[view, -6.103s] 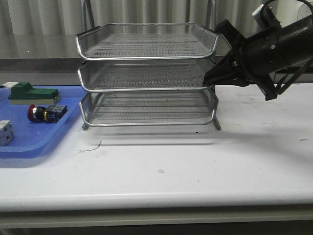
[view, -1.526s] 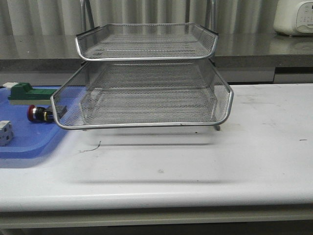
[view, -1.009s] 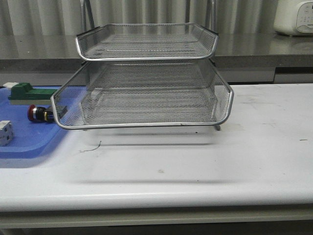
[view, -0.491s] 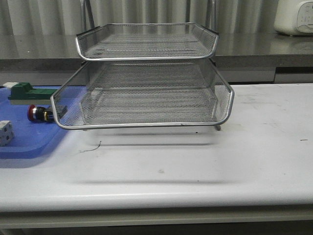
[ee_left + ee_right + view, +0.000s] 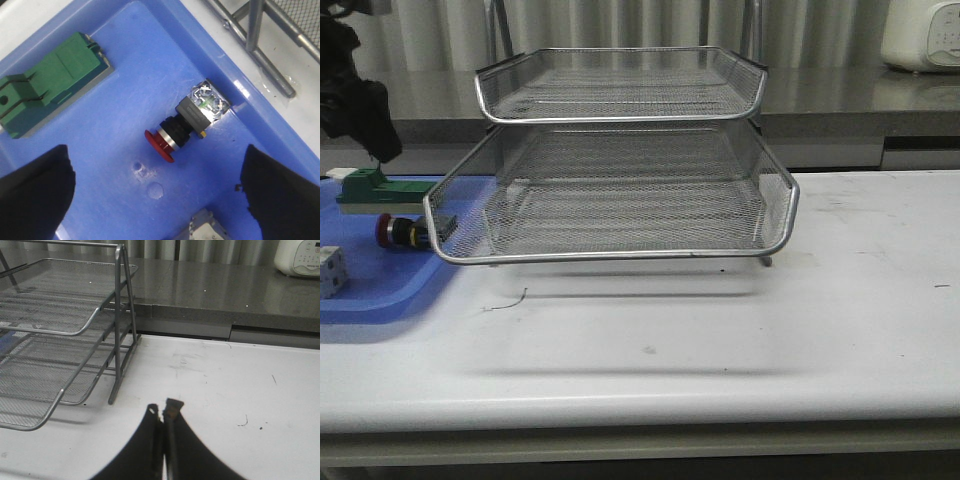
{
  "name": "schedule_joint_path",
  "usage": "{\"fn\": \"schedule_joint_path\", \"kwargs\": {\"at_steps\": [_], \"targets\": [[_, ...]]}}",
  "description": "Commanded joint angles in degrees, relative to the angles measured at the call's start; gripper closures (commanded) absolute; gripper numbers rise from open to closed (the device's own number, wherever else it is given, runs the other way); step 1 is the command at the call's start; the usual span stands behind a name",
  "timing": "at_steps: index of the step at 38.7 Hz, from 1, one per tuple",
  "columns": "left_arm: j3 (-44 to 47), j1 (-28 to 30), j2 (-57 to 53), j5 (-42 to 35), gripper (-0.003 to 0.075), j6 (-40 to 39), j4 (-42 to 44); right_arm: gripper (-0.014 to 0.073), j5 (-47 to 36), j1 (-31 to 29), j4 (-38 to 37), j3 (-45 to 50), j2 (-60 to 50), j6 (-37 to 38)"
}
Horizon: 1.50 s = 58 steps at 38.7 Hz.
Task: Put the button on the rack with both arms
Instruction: 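Lower the left gripper onto the red push button and grasp its base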
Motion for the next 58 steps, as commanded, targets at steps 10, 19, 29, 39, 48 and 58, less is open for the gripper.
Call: {"fn": "schedule_joint_path", "kwargs": {"at_steps": [10,19,29,39,48,58], "targets": [[-10.95,-1.76,7.4,2.18,0.008,2.43,-2.22,0.0655,-4.46,0.0,0.4,-1.48,0.51,-0.45],[-11.7,-2.66,9.98,5.1,0.008,2.43,-3.13,0.0655,-4.46,0.0,0.4,-1.48,0.51,-0.45],[-11.75,-2.87,11.94,2.74,0.008,2.56,-3.13,0.0655,-4.46,0.0,0.4,-1.48,0.51,-0.45],[-11.75,-2.87,13.08,2.61,0.008,2.69,-3.52,0.0655,-4.46,0.0,0.4,-1.48,0.51,-0.45],[-11.75,-2.9,13.45,2.7,0.008,3.18,-3.52,0.0655,-4.46,0.0,0.4,-1.48,0.51,-0.45],[-11.75,-2.9,14.28,2.55,0.0081,3.18,-3.52,0.0655,-4.46,0.0,0.4,-1.48,0.51,-0.45]]}}
